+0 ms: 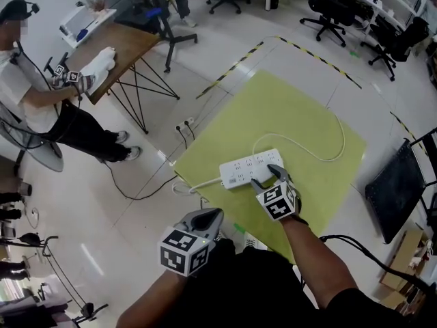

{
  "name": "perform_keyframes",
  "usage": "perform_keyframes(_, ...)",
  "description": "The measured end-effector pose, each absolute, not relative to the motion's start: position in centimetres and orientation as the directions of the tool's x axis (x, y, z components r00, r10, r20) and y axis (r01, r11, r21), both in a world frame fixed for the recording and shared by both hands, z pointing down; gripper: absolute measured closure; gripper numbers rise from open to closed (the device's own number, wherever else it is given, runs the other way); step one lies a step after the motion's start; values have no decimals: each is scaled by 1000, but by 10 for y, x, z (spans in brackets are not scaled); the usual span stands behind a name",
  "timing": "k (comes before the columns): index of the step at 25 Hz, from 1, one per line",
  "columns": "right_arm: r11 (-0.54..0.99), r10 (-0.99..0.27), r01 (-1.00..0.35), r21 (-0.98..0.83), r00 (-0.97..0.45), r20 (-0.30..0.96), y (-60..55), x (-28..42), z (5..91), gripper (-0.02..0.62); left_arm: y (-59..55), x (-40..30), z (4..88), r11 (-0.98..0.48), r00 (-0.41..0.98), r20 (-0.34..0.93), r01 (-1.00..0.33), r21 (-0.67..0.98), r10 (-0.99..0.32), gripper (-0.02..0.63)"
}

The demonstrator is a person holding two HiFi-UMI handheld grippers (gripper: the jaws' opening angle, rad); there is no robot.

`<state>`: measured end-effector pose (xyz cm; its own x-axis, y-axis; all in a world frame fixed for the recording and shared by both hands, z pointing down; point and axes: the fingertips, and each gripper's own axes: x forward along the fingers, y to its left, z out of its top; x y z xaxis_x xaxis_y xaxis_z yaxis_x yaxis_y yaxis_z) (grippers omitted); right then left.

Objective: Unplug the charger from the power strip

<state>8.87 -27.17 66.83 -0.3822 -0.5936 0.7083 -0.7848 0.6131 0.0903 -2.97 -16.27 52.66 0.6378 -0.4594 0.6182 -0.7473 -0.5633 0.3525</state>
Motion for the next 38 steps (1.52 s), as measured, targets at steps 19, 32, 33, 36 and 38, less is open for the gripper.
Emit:
perform_keyframes(19,467,-678,-884,-7,-364,639,-254,169,618,318,-167,-10,523,-592,672,593,-717,368,-445,598)
perform_keyframes(32,371,-669,-924,-88,-332,665,-141,220,627,318,-174,28,524,-619,700,577,-686,381,-421,598)
perform_keyframes(33,366,-667,-925,-106,-340,663,-135,217,631,318,-173,32,523,-622,700,575,-686,378,-423,598)
perform_keyframes(36,323,-663,-921,-217,-384,643,-123,205,644,318,-167,39,519,-626,700,571,-686,371,-429,598)
perform_keyframes(38,292,-655,-910,-295,-415,632,-115,197,658,316,-160,41,519,-623,696,572,-690,367,-434,598)
